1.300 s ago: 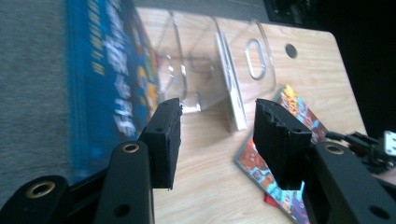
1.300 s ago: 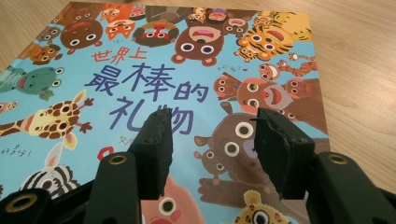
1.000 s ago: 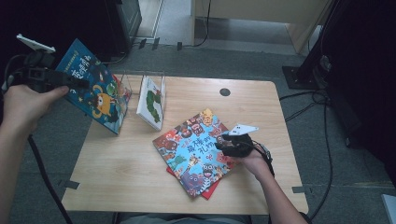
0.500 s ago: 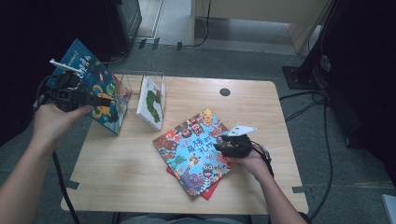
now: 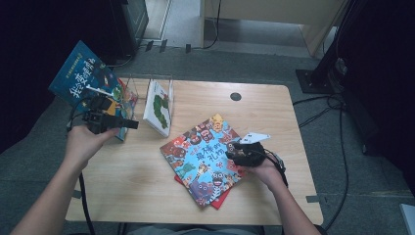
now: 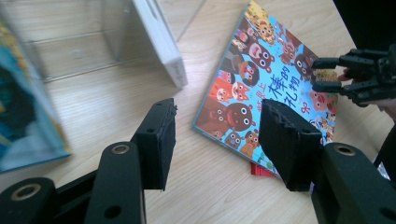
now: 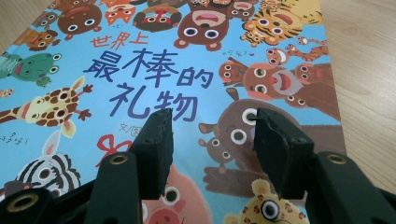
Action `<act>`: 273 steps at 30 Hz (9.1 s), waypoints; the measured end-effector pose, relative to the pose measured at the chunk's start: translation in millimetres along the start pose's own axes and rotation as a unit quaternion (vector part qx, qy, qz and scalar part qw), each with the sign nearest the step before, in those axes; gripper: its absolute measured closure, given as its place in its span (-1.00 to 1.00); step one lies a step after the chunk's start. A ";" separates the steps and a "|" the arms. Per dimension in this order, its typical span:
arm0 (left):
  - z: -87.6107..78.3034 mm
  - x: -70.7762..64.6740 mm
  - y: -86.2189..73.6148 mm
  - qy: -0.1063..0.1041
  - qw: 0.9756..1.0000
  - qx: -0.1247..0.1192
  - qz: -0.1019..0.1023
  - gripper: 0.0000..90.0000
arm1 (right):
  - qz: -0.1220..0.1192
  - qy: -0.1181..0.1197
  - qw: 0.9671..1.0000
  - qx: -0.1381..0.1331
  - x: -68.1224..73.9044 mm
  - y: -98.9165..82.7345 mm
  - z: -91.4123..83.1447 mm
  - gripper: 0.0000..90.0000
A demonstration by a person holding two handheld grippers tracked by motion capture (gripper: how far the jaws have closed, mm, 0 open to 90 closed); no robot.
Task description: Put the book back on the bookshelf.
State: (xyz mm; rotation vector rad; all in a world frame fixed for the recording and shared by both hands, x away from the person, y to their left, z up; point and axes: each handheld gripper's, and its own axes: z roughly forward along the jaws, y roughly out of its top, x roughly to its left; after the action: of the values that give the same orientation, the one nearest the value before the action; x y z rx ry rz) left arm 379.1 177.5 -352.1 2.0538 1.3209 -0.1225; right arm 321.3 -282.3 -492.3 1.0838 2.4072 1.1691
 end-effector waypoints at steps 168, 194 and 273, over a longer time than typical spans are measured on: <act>130.1 -30.7 -93.7 -0.069 0.994 0.086 0.025 0.69 | 0.145 -0.084 0.986 0.007 -60.9 -34.3 -27.5 1.00; 145.2 -18.2 -55.9 -0.044 0.997 0.063 0.023 0.01 | 0.105 -0.042 0.994 0.009 -38.5 -45.7 -42.2 1.00; 97.9 -31.6 -12.7 -0.094 0.992 0.074 -0.040 0.26 | 0.062 0.022 0.998 -0.001 -11.4 -32.1 -14.1 1.00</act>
State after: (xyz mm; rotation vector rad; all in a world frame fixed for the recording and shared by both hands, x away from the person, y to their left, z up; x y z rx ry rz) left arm 380.0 99.0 -419.7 2.0541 1.3094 -0.4508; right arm 305.5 -311.4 -508.6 1.2346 2.4019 1.2460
